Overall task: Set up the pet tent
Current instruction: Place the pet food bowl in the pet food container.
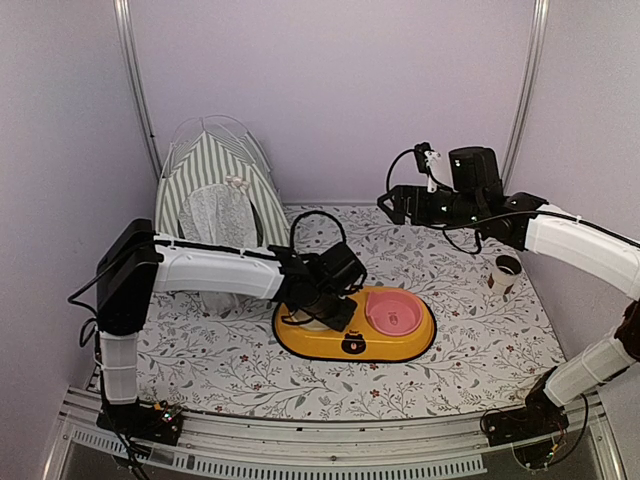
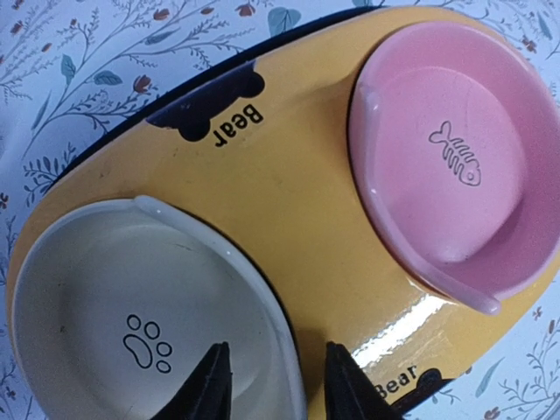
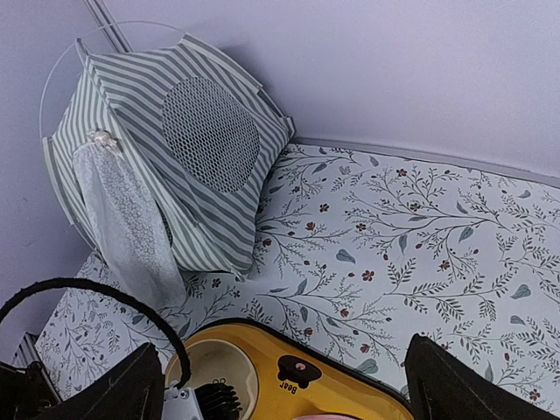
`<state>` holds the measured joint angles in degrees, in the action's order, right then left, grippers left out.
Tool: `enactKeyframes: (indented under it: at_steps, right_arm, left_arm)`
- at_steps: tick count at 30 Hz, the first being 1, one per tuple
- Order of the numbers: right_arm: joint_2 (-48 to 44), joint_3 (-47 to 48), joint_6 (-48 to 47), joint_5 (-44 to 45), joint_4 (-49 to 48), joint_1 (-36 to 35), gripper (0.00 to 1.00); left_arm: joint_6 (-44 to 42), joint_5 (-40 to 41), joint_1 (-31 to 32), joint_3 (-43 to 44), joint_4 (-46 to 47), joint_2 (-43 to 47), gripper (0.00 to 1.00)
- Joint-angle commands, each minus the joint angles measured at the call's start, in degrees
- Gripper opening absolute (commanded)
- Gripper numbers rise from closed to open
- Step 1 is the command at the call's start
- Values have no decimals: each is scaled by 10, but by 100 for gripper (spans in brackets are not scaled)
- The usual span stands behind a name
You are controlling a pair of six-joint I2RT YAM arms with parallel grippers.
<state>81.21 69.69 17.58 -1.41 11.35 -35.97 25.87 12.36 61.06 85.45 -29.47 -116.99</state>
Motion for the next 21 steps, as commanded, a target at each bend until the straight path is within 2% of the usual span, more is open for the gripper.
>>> enactKeyframes:
  at_steps: [1,5,13,17,21]
  right_arm:
    - [7,17,3,-9,5,3,98]
    - [6,18,4,-8,18,3,98]
    - [4,16,19,-31,63,3,99]
    - [21,7,27,-50,93,3,99]
    - [15,-34,46,-70,104,0,99]
  left_arm:
    - [-4,-9,-5,13,3,32,41]
    - [-6,-9,-6,8,10,58,52]
    - [-1,-50,-20,-51,78,140,67]
    - [14,-77,-37,-106,109,184,71]
    - [31,-101,-59,-184,145,240,71]
